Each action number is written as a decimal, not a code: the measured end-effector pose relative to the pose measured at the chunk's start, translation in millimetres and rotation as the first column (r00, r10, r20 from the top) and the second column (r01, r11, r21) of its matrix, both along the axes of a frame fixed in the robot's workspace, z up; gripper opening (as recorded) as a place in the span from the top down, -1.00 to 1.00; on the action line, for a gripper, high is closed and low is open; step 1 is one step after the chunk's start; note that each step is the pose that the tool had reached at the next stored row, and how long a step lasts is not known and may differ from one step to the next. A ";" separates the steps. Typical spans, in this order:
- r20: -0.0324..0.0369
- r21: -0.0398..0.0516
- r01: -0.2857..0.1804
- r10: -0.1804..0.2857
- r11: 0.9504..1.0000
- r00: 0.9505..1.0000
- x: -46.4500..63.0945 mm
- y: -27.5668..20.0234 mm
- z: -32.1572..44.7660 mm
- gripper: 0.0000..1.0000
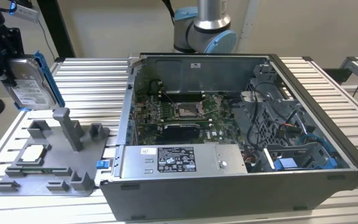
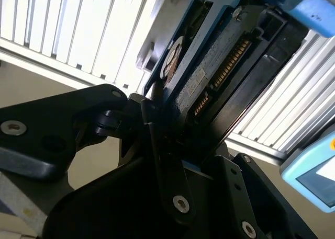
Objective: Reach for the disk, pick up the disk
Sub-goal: 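Pick up the disk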
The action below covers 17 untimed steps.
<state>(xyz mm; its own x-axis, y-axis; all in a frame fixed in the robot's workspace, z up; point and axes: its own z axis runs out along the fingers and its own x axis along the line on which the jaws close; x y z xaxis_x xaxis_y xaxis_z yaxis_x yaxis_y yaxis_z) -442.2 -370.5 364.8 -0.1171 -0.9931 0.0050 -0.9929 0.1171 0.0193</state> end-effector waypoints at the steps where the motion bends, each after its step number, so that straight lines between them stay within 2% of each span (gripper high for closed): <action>1: 0.000 0.000 0.000 0.000 1.000 1.000 0.0 0.0 0.4 1.00; 17: 0.000 0.000 0.000 0.000 1.000 1.000 0.0 0.0 7.5 1.00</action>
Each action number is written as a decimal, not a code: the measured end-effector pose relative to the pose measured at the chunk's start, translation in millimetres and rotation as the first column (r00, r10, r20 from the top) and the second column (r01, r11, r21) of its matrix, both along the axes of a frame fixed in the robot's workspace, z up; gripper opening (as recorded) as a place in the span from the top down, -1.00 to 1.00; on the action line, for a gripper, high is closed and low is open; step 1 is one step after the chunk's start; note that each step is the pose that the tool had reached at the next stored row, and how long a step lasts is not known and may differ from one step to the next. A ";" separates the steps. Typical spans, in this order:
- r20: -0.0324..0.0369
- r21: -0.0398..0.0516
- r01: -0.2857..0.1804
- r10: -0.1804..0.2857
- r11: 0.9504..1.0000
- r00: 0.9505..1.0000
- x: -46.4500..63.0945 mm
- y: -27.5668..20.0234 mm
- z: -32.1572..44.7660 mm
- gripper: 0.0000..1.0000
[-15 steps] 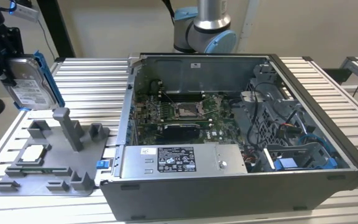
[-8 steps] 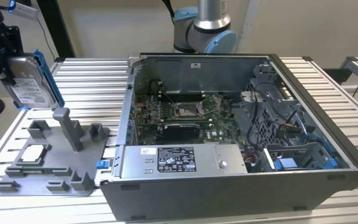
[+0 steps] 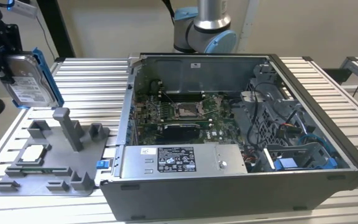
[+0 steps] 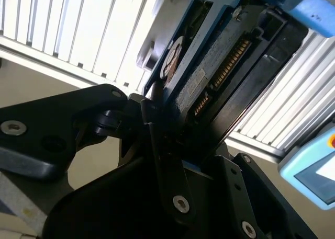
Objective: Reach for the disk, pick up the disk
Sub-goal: 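Pick up the disk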
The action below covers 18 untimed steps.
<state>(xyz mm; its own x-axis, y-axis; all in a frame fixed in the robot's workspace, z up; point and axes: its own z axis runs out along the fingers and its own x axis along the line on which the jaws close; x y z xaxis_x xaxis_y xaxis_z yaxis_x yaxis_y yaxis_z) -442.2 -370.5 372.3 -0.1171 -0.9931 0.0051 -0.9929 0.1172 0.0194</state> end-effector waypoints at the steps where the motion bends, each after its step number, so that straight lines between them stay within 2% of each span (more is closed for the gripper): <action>1: 0.000 0.000 0.000 0.000 1.000 1.000 0.0 0.0 0.6 1.00; 18: 0.000 0.000 0.000 0.000 1.000 1.000 0.0 0.0 8.7 1.00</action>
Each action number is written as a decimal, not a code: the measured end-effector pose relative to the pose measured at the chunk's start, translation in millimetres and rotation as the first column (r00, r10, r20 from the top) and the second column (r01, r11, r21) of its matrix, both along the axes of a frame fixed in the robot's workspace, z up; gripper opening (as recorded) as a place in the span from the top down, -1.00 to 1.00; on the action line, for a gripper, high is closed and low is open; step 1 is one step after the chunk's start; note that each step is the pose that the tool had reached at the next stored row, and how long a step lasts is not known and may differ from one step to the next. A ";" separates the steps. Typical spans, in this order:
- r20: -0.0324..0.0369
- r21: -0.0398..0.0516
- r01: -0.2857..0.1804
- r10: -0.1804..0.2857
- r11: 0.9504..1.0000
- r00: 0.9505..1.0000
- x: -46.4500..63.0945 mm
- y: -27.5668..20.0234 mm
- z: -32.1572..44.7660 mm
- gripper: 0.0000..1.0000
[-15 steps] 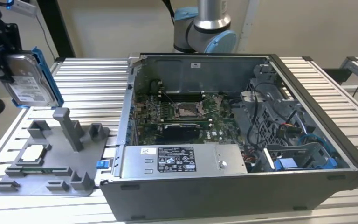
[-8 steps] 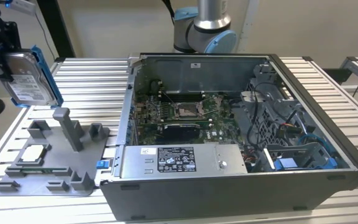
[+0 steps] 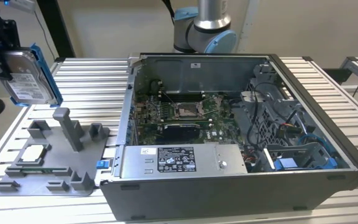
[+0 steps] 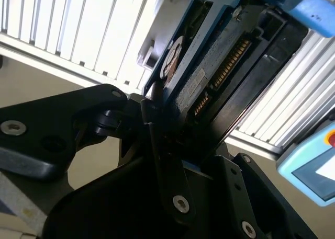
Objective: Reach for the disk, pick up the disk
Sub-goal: 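Pick up the disk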
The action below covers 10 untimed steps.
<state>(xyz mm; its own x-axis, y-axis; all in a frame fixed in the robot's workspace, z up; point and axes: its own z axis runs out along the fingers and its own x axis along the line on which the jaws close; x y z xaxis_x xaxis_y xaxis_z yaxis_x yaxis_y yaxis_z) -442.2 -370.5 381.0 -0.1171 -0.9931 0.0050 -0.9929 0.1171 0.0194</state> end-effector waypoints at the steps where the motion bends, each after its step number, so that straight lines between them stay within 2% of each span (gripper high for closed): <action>1: 0.000 0.000 0.000 0.000 1.000 1.000 0.0 0.0 0.4 1.00; 10: 0.000 0.000 0.000 0.000 1.000 1.000 0.0 0.0 4.5 1.00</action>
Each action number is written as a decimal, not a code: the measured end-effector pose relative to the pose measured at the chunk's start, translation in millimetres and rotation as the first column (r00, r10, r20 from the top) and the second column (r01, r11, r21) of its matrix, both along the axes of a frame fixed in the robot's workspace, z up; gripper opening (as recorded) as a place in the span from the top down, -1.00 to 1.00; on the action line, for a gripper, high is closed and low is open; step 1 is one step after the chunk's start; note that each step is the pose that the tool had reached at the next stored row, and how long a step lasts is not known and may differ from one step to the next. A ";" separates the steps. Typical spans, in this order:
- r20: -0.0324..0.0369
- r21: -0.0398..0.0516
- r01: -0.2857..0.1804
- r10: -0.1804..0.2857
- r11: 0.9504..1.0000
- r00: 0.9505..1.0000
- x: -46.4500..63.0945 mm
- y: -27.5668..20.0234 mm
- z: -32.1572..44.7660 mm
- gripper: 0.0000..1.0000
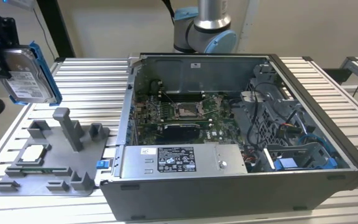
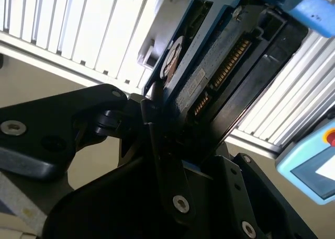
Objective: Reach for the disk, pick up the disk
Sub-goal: 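Pick up the disk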
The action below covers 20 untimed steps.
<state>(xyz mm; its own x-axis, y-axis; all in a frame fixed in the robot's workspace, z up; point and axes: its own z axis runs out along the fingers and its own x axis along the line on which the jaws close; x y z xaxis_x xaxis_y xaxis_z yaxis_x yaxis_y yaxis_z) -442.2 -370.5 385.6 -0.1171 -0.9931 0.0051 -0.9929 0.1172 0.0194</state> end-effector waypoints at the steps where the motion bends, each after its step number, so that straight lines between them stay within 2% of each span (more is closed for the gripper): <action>1: 0.000 0.000 0.000 0.000 1.000 1.000 0.0 0.0 0.3 1.00; 8: 0.000 0.000 0.000 0.000 1.000 1.000 0.0 0.0 6.2 1.00; 20: 0.000 0.000 0.000 0.000 1.000 1.000 -0.1 0.0 31.6 1.00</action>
